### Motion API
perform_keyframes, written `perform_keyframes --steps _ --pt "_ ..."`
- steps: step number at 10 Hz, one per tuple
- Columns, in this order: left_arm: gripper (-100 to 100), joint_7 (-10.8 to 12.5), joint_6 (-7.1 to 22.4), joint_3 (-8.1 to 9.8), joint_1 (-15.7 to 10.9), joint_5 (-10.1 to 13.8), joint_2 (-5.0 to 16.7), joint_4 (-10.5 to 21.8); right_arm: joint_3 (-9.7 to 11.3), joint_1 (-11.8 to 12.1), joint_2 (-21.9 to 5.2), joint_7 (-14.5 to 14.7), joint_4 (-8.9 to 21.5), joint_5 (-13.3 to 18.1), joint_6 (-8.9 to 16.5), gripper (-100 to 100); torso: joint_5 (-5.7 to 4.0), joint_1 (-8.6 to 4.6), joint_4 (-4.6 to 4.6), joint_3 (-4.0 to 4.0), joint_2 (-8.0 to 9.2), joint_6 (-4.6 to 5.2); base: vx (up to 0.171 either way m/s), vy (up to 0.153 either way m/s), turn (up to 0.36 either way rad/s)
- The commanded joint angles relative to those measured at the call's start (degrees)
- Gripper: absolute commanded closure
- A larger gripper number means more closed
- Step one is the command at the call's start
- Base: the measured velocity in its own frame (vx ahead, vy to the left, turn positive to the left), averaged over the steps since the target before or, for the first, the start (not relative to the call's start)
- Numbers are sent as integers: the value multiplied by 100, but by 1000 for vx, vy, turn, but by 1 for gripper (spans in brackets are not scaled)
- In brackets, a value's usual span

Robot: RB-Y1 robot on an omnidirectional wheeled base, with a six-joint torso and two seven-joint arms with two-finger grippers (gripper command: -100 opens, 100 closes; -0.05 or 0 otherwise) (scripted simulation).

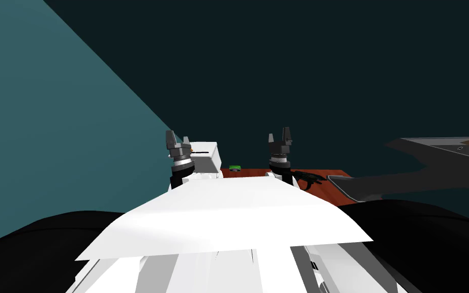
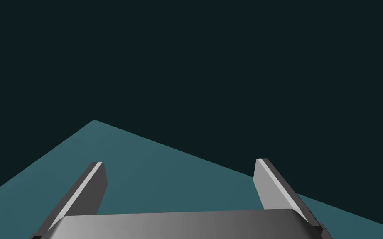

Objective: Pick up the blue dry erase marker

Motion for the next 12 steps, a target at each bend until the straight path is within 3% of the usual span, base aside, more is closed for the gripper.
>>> perform_keyframes --steps 1,4,5,7,8,11,12 --pt "-100 22 129 17 -13 58 230 12 0 0 0 0 0 0 0 0 0 0 0 0 0 0 7 3 23" --pt "-100 108 586 77 -64 286 728 62 0 0 0 0 0 0 0 0 2 7 -2 -4 -8 -1 23 14 50" --pt "-100 108 622 77 -64 286 728 62 0 0 0 0 0 0 0 0 2 10 -2 -6 -11 -1 22 15 14" --pt "-100 195 993 132 -115 515 1069 110 0 0 0 0 0 0 0 0 2 10 -2 -5 -9 0 24 23 76" --pt "-100 195 1116 132 -115 515 1069 110 0 1 0 0 0 0 0 0 3 12 -2 -6 -11 -2 24 12 26" --pt "-100 303 1605 194 -176 795 1417 163 0 0 0 0 0 0 0 0 2 6 -2 -6 -9 0 23 13 57" --pt "-100 303 1721 194 -176 795 1417 163 0 1 0 0 0 0 0 0 2 6 -2 -5 -9 -1 21 10 42"
